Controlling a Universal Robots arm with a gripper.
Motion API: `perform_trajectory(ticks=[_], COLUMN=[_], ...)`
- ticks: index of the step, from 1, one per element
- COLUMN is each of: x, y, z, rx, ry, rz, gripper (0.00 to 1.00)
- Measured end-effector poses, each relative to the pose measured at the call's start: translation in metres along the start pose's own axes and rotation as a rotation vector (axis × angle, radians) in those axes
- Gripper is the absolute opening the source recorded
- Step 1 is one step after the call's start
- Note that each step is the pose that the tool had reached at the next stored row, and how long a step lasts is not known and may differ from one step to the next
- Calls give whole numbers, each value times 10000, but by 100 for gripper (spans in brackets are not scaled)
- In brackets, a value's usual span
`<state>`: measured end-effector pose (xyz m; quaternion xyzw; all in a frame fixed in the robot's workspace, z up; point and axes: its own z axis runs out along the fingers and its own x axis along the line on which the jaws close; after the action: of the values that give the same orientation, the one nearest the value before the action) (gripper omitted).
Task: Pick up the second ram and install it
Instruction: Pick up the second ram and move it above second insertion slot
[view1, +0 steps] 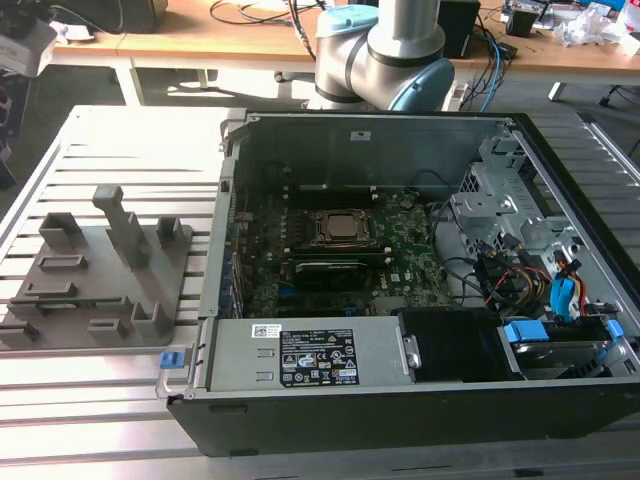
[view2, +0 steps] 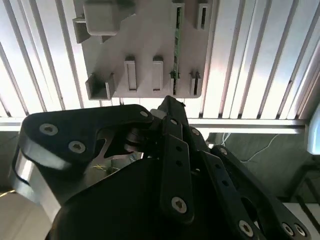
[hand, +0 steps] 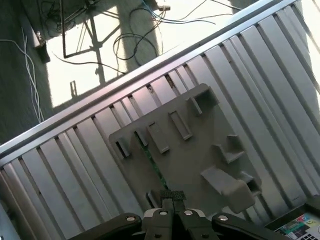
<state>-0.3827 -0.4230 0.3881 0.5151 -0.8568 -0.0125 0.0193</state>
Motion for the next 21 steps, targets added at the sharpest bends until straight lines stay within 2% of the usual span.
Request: perform_trajectory(ticks=[7, 12, 13, 17, 18, 20, 21], x=[0, 0, 0, 0, 0, 0, 0], y=[0, 0, 0, 0, 0, 0, 0], z=[1, 1, 1, 2, 1, 2, 2], rx=[45, 66, 73, 74, 74, 74, 75], ry=[91, 135, 149, 152, 152, 151, 152], rz=[-2212, -3264, -3593, -3661, -3666, -3669, -3675], gripper=[11, 11, 11, 11, 17, 17, 24])
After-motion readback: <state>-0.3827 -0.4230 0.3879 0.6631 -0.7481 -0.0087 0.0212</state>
